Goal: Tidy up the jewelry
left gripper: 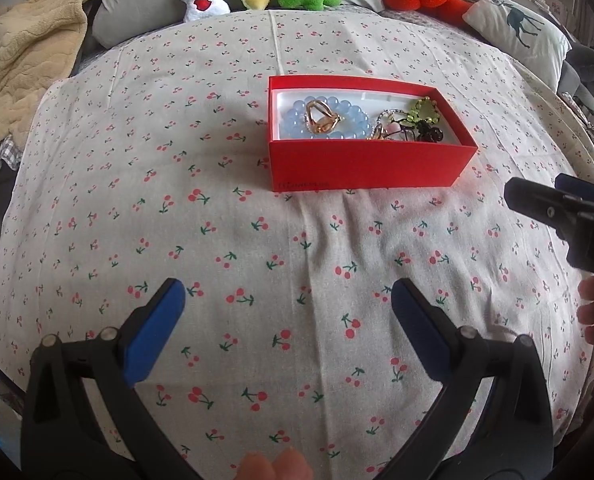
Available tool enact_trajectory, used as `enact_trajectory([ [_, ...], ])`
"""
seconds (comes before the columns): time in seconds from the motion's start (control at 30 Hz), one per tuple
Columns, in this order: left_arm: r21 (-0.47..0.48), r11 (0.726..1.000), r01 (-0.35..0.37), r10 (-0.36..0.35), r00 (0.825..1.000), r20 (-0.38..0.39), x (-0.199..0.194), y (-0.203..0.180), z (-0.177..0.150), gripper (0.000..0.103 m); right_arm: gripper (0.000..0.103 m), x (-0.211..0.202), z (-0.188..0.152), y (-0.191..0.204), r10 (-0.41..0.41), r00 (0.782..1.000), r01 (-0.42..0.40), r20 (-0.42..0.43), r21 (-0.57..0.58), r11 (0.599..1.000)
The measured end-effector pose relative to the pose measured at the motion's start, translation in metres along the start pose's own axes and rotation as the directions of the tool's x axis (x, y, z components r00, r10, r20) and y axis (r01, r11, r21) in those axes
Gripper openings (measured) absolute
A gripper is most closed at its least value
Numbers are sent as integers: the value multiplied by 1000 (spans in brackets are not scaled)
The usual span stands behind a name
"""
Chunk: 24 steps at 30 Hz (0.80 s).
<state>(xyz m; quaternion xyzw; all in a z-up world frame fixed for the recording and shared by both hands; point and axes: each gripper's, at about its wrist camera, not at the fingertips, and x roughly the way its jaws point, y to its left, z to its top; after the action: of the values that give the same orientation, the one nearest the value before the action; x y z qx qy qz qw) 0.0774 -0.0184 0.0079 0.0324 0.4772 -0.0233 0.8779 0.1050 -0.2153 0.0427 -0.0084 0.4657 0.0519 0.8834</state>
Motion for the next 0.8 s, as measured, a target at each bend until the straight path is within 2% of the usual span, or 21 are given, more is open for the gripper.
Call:
enact_trajectory([
  [0.33, -18, 999, -50, 51, 999, 6, -4, -5, -5, 102, 103, -8, -13, 1, -87, 996, 87, 7, 15, 996],
  [0.8, -64, 996, -56, 56, 998, -12, 2, 2, -1, 102, 103, 11, -26, 10, -90, 994, 89, -62, -11, 996],
])
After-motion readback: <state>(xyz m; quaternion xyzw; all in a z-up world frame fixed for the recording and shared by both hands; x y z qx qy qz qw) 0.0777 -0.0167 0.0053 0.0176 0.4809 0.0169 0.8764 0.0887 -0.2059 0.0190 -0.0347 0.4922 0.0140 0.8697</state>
